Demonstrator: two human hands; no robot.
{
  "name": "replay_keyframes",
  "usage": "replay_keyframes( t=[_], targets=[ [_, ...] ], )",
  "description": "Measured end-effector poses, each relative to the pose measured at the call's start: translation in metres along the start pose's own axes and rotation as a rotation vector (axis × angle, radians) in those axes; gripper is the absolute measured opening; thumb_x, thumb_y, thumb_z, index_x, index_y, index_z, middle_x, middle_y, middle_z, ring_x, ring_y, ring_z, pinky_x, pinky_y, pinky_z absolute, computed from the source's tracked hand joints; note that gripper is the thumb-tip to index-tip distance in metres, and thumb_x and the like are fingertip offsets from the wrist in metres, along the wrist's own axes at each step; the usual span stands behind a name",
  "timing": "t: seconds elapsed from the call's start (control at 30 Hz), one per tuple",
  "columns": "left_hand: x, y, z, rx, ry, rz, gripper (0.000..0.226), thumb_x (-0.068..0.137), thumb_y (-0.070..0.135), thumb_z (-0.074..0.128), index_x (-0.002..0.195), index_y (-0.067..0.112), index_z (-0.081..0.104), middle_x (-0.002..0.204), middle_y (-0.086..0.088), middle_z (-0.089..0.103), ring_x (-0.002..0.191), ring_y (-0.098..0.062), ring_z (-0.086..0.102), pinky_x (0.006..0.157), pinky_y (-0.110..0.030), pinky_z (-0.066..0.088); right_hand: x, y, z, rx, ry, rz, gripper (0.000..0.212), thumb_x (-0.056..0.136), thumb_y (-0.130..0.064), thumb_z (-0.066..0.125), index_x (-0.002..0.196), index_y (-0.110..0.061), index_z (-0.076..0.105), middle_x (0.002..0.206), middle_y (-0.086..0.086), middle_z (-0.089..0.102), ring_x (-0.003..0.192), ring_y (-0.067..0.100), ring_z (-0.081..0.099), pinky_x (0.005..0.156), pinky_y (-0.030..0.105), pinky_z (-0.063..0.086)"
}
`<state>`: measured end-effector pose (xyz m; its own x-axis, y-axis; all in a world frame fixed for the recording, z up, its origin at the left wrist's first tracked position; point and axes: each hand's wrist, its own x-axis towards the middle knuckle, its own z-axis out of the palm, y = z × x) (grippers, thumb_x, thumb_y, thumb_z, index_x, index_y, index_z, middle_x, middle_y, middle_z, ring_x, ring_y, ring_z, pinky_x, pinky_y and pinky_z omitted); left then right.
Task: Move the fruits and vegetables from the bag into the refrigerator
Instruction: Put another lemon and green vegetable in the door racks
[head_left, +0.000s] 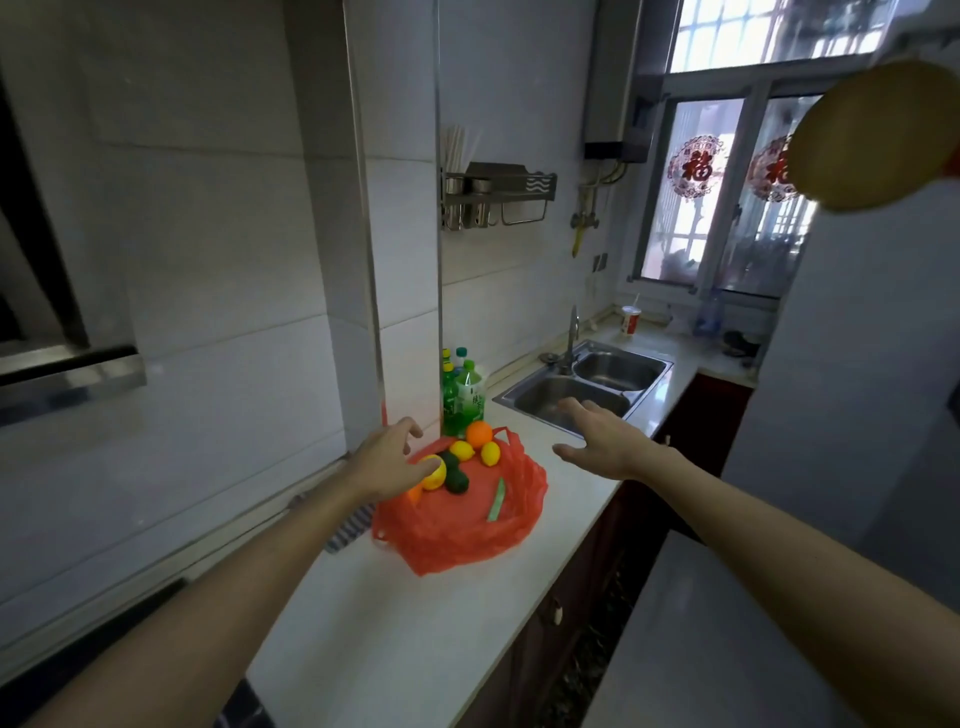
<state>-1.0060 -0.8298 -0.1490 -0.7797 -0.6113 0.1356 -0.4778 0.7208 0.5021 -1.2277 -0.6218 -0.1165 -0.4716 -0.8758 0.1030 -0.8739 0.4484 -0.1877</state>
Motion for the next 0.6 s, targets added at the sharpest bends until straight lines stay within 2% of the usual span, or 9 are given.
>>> replay_keyframes(
  t=[0.1,0.23,0.37,0.47,0.6],
  targets=[
    [0.023,0.001,0.017,0.043,-0.023,-0.029,0.055,0.081,0.053,0.064,0.122,0.021,0.047,0.098,-0.003,0.06,0.086,-0.018,0.06,0.079,-0.041,0.055,0.021,0.024,0.005,-0.017,-0.031,-0.027,0.064,0.091,-0.044,0.057,0.143,-0.02,0.029,0.133,0.011,0.047,0.119,0.028,0.05,0.097,0.04,0.046],
    [0.053,0.007,0.035,0.076,-0.036,-0.068,0.055,0.081,0.051,0.063,0.124,0.022,0.045,0.106,-0.004,0.056,0.088,-0.018,0.058,0.079,-0.037,0.053,0.053,0.06,0.002,-0.029,-0.062,-0.066,0.063,0.091,-0.045,0.056,0.141,-0.02,0.029,0.131,0.011,0.049,0.115,0.027,0.051,0.096,0.042,0.047],
    [0.074,0.015,0.053,0.116,-0.024,-0.114,0.055,0.083,0.045,0.064,0.127,0.019,0.045,0.118,-0.009,0.053,0.101,-0.022,0.056,0.086,-0.038,0.051,0.079,0.09,0.004,-0.005,-0.056,-0.088,0.061,0.09,-0.046,0.056,0.139,-0.019,0.031,0.126,0.011,0.051,0.11,0.027,0.053,0.094,0.042,0.048],
    [0.085,0.018,0.065,0.131,-0.019,-0.137,0.055,0.083,0.044,0.064,0.128,0.019,0.045,0.123,-0.011,0.053,0.106,-0.023,0.055,0.084,-0.034,0.048,0.091,0.107,0.014,0.019,-0.075,-0.102,0.062,0.09,-0.046,0.056,0.14,-0.02,0.03,0.129,0.011,0.05,0.114,0.026,0.052,0.096,0.043,0.047],
    [0.095,0.017,0.068,0.158,-0.011,-0.156,0.057,0.082,0.045,0.066,0.126,0.017,0.046,0.117,-0.012,0.055,0.099,-0.022,0.054,0.078,-0.033,0.047,0.104,0.122,0.026,0.048,-0.097,-0.124,0.064,0.09,-0.045,0.057,0.142,-0.02,0.03,0.139,0.01,0.046,0.122,0.026,0.049,0.101,0.045,0.045]
  ],
)
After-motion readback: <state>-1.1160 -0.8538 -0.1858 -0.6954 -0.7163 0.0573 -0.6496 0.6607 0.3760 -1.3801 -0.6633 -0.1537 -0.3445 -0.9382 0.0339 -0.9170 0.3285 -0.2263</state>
